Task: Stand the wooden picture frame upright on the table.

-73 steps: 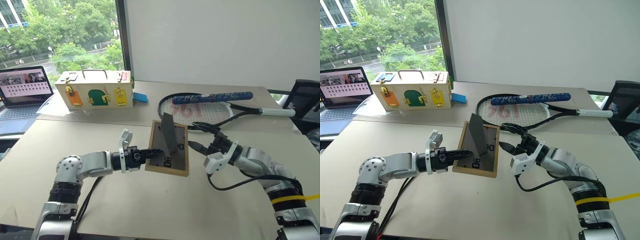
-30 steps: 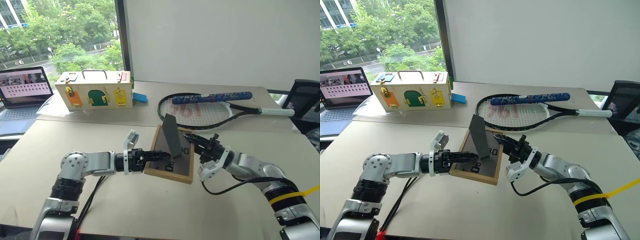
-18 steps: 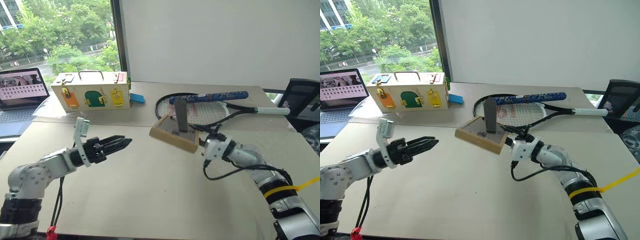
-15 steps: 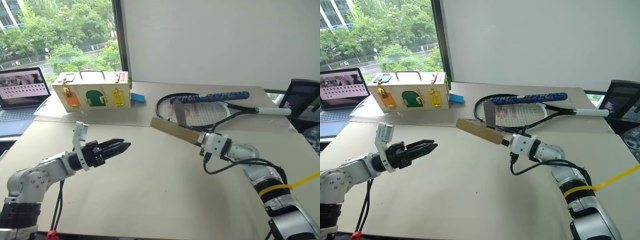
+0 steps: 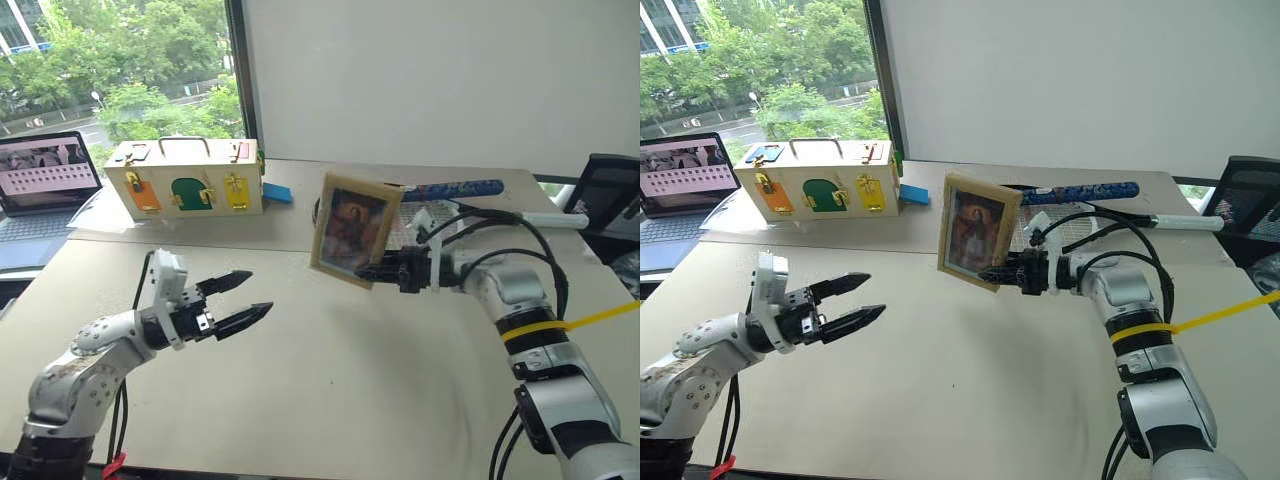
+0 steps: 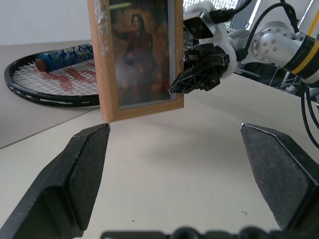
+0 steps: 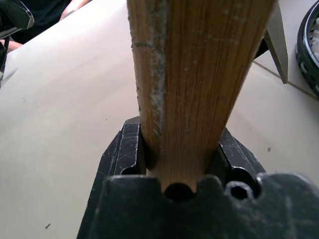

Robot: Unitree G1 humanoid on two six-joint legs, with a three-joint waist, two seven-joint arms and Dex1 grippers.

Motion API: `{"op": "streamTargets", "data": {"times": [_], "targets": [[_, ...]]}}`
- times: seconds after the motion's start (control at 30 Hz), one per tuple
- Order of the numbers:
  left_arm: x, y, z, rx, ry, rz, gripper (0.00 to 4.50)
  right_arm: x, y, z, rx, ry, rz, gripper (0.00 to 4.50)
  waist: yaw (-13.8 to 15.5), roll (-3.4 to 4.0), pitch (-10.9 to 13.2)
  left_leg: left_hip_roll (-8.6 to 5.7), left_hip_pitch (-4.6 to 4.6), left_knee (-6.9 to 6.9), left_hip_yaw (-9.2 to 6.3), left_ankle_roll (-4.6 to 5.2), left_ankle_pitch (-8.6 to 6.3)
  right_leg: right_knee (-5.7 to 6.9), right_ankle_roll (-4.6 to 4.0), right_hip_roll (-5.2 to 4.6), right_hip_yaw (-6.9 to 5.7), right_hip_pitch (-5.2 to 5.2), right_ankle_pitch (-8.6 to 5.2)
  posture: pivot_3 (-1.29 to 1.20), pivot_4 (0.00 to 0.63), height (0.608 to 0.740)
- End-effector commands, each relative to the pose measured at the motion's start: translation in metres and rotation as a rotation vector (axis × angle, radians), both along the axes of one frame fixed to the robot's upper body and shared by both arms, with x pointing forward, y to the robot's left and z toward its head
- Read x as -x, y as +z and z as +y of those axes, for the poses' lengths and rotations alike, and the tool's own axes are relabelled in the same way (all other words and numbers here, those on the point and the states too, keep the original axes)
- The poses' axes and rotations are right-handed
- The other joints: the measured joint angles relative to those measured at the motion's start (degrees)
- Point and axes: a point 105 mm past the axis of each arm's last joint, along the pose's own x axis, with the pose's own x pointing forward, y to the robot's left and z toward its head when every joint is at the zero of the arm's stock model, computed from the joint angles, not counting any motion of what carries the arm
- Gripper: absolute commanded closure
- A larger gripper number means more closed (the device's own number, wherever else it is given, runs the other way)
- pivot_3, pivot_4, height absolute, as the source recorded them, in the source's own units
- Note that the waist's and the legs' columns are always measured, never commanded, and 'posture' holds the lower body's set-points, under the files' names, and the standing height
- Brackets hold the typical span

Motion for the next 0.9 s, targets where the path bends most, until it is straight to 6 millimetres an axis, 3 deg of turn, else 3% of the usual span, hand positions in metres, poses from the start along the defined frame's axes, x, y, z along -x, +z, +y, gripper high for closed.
{"op": "streamTargets", "data": {"times": [0.03,0.33,0.57,0.7,0.9], "targets": [[0.005,0.02,0.011,-0.03,0.005,-0.074,0.0,0.005,0.004,0.007,-0.038,0.045,0.0,3.28,-0.15,-0.01,0.01,0.0,0.0,0.0,0.0,0.0,0.0,0.0,0.0,0.0,-0.01,0.0,0.0,0.0,0.15,0.72],[0.005,0.015,0.01,-0.074,-0.016,-0.024,0.0,0.01,-0.043,0.009,-0.038,0.093,0.167,3.28,-0.62,-0.01,0.01,0.01,0.03,0.06,0.0,0.0,0.0,0.05,0.02,0.0,-0.01,0.02,-0.01,0.0,0.15,0.72],[0.005,0.014,0.011,-0.076,-0.021,-0.007,0.0,0.026,-0.059,0.01,-0.079,0.167,0.291,3.28,-0.66,-0.01,0.01,0.01,0.08,0.09,0.0,0.0,0.0,0.08,0.02,0.0,-0.02,0.06,-0.01,0.0,0.15,0.72],[0.005,0.014,0.012,-0.079,-0.02,-0.005,0.0,0.034,-0.069,0.012,-0.05,0.179,0.288,3.28,-0.62,-0.02,0.0,0.01,0.08,0.05,-0.01,0.0,0.0,0.08,0.03,0.0,-0.03,0.05,-0.01,0.0,0.15,0.72],[0.002,0.013,0.011,-0.081,-0.019,-0.009,0.0,0.048,-0.084,0.02,0.13,0.208,0.136,3.28,-0.79,-0.02,-0.02,0.02,0.08,0.04,-0.01,0.0,-0.01,0.08,0.03,0.0,-0.05,0.05,-0.02,0.0,0.15,0.72]]}}
